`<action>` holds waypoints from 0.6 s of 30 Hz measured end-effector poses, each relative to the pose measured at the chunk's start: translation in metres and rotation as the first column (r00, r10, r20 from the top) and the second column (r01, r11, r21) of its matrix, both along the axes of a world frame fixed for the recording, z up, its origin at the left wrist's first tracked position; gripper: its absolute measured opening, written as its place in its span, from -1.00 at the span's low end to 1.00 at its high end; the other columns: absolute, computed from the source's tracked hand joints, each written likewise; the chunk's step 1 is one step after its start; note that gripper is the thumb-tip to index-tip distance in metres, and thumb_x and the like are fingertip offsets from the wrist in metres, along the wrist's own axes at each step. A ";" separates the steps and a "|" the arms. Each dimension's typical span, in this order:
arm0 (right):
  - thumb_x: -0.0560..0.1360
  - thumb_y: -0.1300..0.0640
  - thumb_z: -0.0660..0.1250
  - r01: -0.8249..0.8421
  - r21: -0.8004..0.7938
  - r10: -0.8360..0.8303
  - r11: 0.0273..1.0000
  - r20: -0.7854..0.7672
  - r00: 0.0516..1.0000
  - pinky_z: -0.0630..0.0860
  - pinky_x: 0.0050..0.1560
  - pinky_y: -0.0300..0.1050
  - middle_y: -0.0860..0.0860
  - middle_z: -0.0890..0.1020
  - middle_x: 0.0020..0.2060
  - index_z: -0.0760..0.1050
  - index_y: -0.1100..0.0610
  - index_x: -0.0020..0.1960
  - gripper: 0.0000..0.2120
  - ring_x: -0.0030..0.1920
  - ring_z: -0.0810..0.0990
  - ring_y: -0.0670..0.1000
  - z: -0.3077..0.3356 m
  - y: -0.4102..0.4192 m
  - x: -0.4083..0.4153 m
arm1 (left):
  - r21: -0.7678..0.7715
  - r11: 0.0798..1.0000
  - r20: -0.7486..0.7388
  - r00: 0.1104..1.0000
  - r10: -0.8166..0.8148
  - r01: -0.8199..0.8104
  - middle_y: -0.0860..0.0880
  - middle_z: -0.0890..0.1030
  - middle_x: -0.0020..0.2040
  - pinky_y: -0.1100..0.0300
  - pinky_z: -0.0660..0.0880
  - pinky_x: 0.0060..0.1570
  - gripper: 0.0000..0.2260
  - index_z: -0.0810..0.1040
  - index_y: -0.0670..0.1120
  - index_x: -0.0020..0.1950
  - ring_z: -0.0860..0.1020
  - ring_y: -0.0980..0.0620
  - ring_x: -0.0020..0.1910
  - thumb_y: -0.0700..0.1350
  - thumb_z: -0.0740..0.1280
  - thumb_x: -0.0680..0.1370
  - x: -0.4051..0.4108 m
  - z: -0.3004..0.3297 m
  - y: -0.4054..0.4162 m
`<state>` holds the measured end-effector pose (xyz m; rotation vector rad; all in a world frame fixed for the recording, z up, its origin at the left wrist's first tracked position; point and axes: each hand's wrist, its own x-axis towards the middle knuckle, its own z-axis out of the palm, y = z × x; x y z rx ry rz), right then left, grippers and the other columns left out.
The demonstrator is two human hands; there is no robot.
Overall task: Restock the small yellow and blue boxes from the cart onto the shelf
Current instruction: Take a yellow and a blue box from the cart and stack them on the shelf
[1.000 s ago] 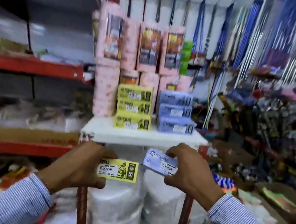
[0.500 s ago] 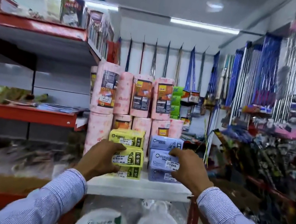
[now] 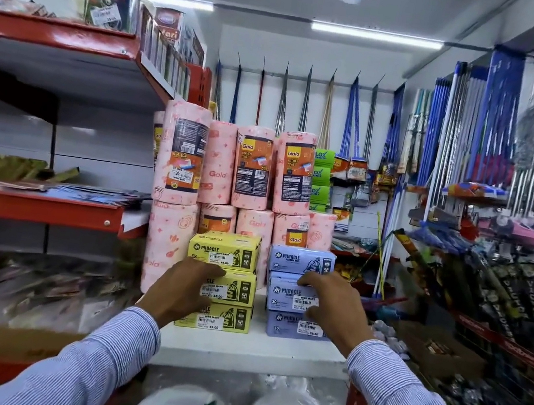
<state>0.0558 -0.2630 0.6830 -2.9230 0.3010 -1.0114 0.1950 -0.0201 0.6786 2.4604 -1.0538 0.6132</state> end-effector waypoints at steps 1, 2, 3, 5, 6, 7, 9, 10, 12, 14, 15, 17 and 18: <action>0.28 0.17 0.59 -0.003 0.005 0.003 1.000 0.004 1.000 0.51 -0.03 -0.07 0.03 0.64 0.04 0.54 0.01 0.18 -0.50 0.05 0.60 0.08 -0.001 -0.001 0.001 | -0.003 1.000 -0.005 1.000 0.001 -0.001 -0.08 0.62 0.30 -0.02 0.58 0.21 -0.45 0.53 -0.01 0.36 0.61 -0.07 0.22 -0.15 0.56 0.38 0.001 -0.001 -0.001; 0.27 0.17 0.59 -0.005 0.012 0.005 1.000 0.010 1.000 0.51 -0.05 -0.07 0.02 0.65 0.03 0.55 0.00 0.16 -0.51 0.03 0.60 0.07 -0.002 -0.002 0.002 | -0.008 1.000 -0.013 1.000 0.005 -0.005 -0.08 0.62 0.31 -0.03 0.58 0.21 -0.45 0.53 -0.01 0.36 0.61 -0.08 0.23 -0.16 0.56 0.39 0.002 -0.001 -0.001; 0.27 0.17 0.59 -0.007 0.021 0.006 1.000 0.016 1.000 0.52 -0.05 -0.07 0.01 0.66 0.02 0.56 -0.01 0.14 -0.52 0.02 0.60 0.06 -0.003 -0.002 0.003 | -0.013 1.000 -0.022 1.000 0.009 -0.009 -0.09 0.61 0.31 -0.04 0.57 0.22 -0.45 0.53 -0.01 0.36 0.60 -0.08 0.23 -0.17 0.56 0.39 0.002 -0.001 -0.002; 0.27 0.19 0.58 -0.011 0.037 0.010 0.999 0.024 1.000 0.56 -0.02 -0.04 0.01 0.67 0.02 0.57 0.00 0.14 -0.53 0.02 0.61 0.06 -0.005 -0.003 0.006 | -0.021 1.000 -0.037 0.999 0.017 -0.018 -0.09 0.61 0.32 -0.04 0.56 0.23 -0.46 0.53 -0.01 0.37 0.59 -0.10 0.25 -0.20 0.55 0.40 0.004 0.000 -0.003; 0.28 0.20 0.57 -0.011 0.039 0.010 0.999 0.028 1.000 0.56 0.00 -0.03 0.02 0.67 0.02 0.57 0.00 0.15 -0.53 0.03 0.62 0.07 -0.006 -0.003 0.007 | -0.025 0.999 -0.045 0.999 0.019 -0.020 -0.09 0.60 0.33 -0.04 0.56 0.24 -0.46 0.53 -0.01 0.36 0.59 -0.10 0.26 -0.21 0.54 0.41 0.004 -0.001 -0.004; 0.29 0.21 0.56 -0.008 0.039 0.006 0.999 0.030 1.000 0.56 0.01 -0.03 0.02 0.66 0.02 0.57 0.01 0.16 -0.54 0.03 0.62 0.07 -0.007 -0.003 0.008 | -0.031 0.999 -0.051 0.999 0.018 -0.019 -0.09 0.60 0.33 -0.05 0.56 0.24 -0.47 0.54 -0.01 0.36 0.58 -0.10 0.27 -0.22 0.53 0.41 0.004 -0.002 -0.004; 0.30 0.22 0.54 -0.004 0.043 0.002 0.999 0.036 0.999 0.54 0.01 -0.05 0.03 0.66 0.02 0.56 0.00 0.16 -0.54 0.02 0.61 0.07 -0.009 -0.002 0.010 | -0.049 0.999 -0.058 0.998 0.012 -0.015 -0.10 0.60 0.34 -0.05 0.56 0.24 -0.50 0.54 -0.01 0.36 0.58 -0.11 0.27 -0.23 0.51 0.44 0.004 -0.003 -0.005; 0.30 0.23 0.54 -0.004 0.049 0.002 0.999 0.038 0.999 0.53 0.00 -0.05 0.04 0.66 0.02 0.56 0.00 0.16 -0.54 0.02 0.61 0.08 -0.009 -0.003 0.010 | -0.063 0.998 -0.062 0.998 0.008 -0.012 -0.10 0.59 0.34 -0.04 0.56 0.23 -0.52 0.54 -0.02 0.36 0.59 -0.11 0.26 -0.23 0.50 0.45 0.003 -0.004 -0.005; 0.31 0.25 0.53 -0.008 0.058 0.006 0.998 0.040 0.999 0.53 -0.02 -0.05 0.05 0.65 0.01 0.55 0.00 0.17 -0.54 0.01 0.61 0.08 -0.010 -0.003 0.011 | -0.093 0.996 -0.080 0.997 -0.001 -0.007 -0.11 0.59 0.35 -0.03 0.58 0.21 -0.55 0.55 -0.02 0.35 0.60 -0.11 0.24 -0.25 0.48 0.47 0.002 -0.005 -0.005; 0.32 0.25 0.53 -0.012 0.057 0.010 0.998 0.034 0.999 0.53 -0.02 -0.05 0.05 0.65 0.01 0.53 0.00 0.17 -0.54 0.01 0.61 0.09 -0.011 -0.004 0.011 | -0.114 0.993 -0.085 0.996 0.001 -0.011 -0.11 0.59 0.34 -0.01 0.58 0.20 -0.55 0.56 -0.03 0.34 0.61 -0.11 0.22 -0.27 0.46 0.48 0.000 -0.006 -0.006; 0.33 0.24 0.53 -0.013 0.053 0.012 0.998 0.030 0.999 0.53 -0.02 -0.04 0.05 0.64 0.02 0.52 0.00 0.18 -0.54 0.01 0.61 0.09 -0.012 -0.004 0.011 | -0.117 0.993 -0.085 0.996 0.006 -0.016 -0.11 0.60 0.34 -0.01 0.58 0.20 -0.55 0.56 -0.03 0.34 0.61 -0.12 0.22 -0.27 0.46 0.48 -0.002 -0.007 -0.006; 0.34 0.22 0.52 -0.014 0.052 0.013 0.999 0.021 1.000 0.55 -0.01 -0.02 0.06 0.64 0.03 0.51 -0.01 0.18 -0.55 0.03 0.60 0.09 -0.014 -0.005 0.010 | -0.117 0.993 -0.088 0.996 0.018 -0.028 -0.12 0.60 0.33 -0.02 0.58 0.21 -0.56 0.56 -0.04 0.35 0.61 -0.12 0.22 -0.28 0.45 0.48 -0.004 -0.008 -0.006; 0.35 0.22 0.52 -0.016 0.055 0.015 0.998 0.018 1.000 0.55 0.00 -0.01 0.06 0.64 0.03 0.50 -0.01 0.19 -0.55 0.03 0.59 0.09 -0.014 -0.005 0.010 | -0.116 0.993 -0.089 0.996 0.022 -0.032 -0.12 0.60 0.33 -0.02 0.58 0.21 -0.56 0.56 -0.04 0.34 0.61 -0.13 0.22 -0.28 0.45 0.48 -0.005 -0.009 -0.006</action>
